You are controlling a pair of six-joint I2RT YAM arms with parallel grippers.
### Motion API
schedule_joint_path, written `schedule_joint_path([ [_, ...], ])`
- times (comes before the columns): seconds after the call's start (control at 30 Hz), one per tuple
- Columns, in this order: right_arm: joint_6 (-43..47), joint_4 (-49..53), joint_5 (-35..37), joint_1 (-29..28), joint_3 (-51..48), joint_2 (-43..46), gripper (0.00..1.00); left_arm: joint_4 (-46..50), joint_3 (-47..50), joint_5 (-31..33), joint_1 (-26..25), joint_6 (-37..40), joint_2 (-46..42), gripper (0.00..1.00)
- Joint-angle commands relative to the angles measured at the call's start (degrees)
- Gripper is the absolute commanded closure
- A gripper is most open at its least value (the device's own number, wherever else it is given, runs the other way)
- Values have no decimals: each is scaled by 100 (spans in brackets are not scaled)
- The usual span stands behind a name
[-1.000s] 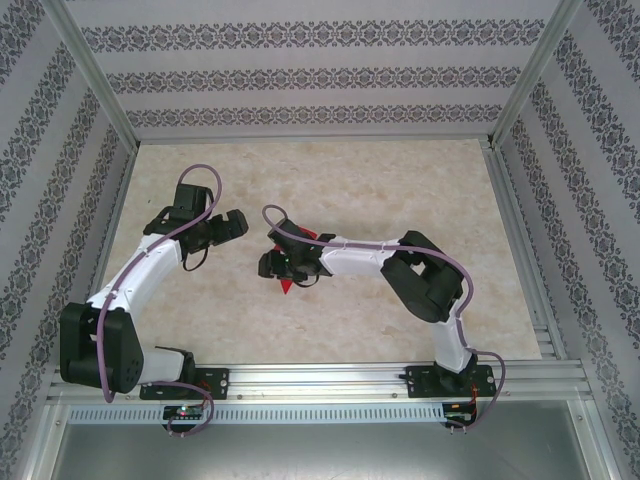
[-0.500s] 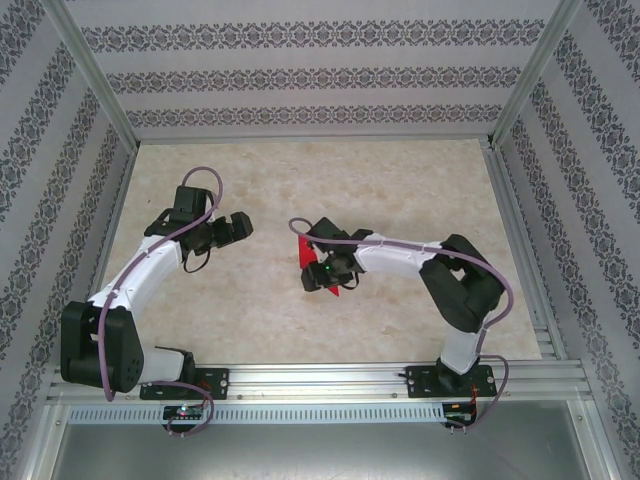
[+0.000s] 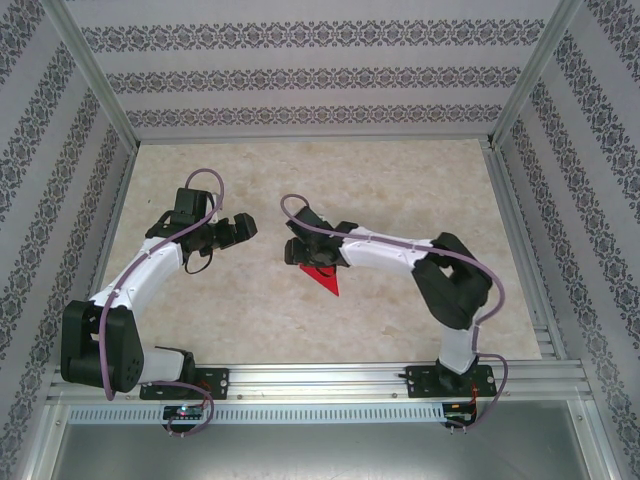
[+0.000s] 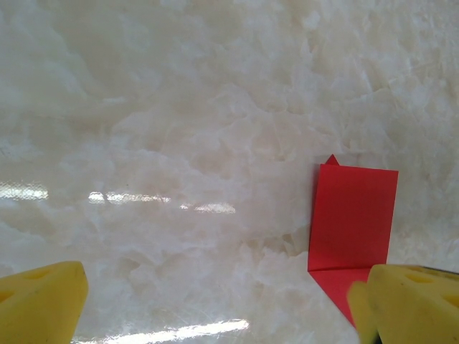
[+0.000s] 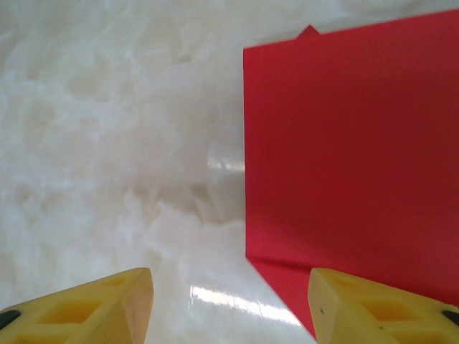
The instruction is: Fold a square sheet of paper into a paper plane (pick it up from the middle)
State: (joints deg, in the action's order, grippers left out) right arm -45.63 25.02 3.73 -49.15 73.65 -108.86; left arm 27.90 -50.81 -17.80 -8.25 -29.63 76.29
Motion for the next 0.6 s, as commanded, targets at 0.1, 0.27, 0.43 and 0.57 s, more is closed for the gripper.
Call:
schedule_joint_path([
  [0.1,-24,-50,107,-64,440,-601,41,-327,44,-239,60,36,67,0],
  [0.27,425,20,-403,-159,408,-823,41,-375,46,-326,61,9,90,0],
  [0.43,842,98,-800,-312,80,-740,41,-438,66,-454,62,-21,156,0],
  [0.57,901,160,-666,-294,-87,-382,41,-546,136,-572,54,-102,158,0],
])
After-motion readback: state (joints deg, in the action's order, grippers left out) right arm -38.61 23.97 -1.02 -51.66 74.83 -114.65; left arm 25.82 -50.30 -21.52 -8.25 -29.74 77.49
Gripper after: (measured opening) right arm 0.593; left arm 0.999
